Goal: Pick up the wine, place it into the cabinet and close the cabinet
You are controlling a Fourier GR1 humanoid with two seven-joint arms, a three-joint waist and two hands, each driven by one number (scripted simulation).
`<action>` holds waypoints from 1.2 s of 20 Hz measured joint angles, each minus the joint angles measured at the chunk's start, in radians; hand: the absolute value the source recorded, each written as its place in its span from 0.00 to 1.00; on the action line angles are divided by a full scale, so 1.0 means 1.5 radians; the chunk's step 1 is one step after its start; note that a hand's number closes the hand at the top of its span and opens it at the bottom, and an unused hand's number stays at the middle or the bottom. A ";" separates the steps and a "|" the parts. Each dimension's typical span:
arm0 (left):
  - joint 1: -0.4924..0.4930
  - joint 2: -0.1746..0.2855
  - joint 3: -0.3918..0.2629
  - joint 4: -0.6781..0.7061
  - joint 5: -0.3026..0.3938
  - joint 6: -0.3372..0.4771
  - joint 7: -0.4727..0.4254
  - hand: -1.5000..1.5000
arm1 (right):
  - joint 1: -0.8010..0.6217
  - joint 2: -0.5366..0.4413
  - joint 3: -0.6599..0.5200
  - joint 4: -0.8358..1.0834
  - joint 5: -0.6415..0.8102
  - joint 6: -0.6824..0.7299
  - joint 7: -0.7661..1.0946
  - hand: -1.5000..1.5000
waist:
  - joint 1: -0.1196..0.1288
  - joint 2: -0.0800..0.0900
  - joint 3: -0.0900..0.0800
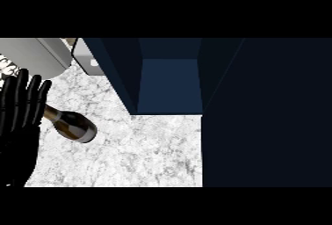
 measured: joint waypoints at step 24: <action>-0.148 -0.062 -0.196 0.081 -0.110 0.432 0.158 0.00 | 0.089 -0.010 0.089 -0.218 -0.095 0.055 0.247 0.00 | 0.005 -0.002 0.014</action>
